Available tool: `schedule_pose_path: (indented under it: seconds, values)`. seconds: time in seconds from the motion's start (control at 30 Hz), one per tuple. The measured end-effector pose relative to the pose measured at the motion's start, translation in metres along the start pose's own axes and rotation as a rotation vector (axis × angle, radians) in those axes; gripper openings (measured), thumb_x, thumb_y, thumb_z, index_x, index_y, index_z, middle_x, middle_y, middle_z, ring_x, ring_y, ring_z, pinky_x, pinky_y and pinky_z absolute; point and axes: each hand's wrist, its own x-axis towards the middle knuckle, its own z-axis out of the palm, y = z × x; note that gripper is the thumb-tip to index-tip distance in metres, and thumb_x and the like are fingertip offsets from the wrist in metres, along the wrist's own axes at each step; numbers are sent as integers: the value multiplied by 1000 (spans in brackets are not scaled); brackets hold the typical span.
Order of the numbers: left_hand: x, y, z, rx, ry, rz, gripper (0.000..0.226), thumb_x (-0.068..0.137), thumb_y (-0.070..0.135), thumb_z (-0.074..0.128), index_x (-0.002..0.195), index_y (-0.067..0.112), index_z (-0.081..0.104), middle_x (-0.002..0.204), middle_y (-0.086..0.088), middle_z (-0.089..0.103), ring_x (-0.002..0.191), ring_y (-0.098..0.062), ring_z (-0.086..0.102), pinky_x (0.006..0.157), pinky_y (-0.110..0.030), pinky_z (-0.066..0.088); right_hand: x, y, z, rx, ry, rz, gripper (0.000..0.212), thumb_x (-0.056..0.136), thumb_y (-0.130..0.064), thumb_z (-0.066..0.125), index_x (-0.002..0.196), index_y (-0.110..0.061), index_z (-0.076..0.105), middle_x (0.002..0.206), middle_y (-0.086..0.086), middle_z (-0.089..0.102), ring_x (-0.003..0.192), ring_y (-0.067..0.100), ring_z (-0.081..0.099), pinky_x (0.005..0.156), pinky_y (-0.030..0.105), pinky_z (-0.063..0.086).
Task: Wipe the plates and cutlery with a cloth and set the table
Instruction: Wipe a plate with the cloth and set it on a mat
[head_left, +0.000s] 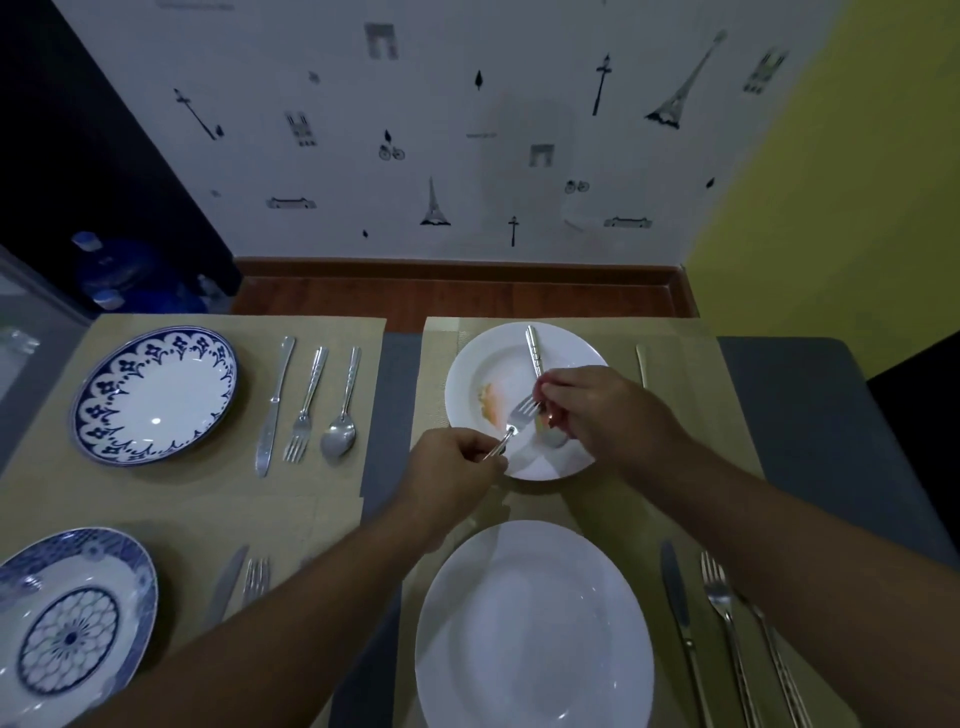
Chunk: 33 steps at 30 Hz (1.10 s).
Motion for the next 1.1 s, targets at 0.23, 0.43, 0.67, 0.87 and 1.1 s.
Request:
schedule_pose_path:
  seconds: [0.23,0.43,0.67,0.87,1.1]
  values:
    - [5,2,1,2,2,-16,20,96,21,65,111,14,76,89,-1,73,65,-10,60,45,-13,44,-12,-9,-6,70,64,-86,40,75,0,80,114,-3,72,114,12,71,96,27,69,82,40,60]
    - [6,11,4,-262,-136,-229,16,91,11,70,104,15,78,106,-8,72,100,-28,67,87,-37,60,-18,-25,-6,41,-32,-247,45,75,-8,81,119,-8,69,119,9,68,103,27,65,81,37,60]
    - [5,16,10,-302,-134,-277,10,86,9,75,93,14,80,103,-10,72,94,-28,68,83,-38,61,-7,3,6,25,24,-151,39,74,-2,78,113,-5,71,114,12,69,96,30,66,80,42,59]
    - [4,5,9,-342,-122,-252,10,87,8,74,94,13,80,102,-11,74,97,-29,68,80,-34,59,-7,-2,7,61,-12,-191,29,90,-17,63,118,-13,69,113,5,69,95,20,65,81,40,58]
    - [3,1,6,-287,-103,-250,11,85,10,76,83,20,82,103,-10,73,100,-33,67,88,-42,59,-13,-7,8,29,-9,-216,37,80,-3,75,117,-3,69,120,13,66,106,27,63,85,37,58]
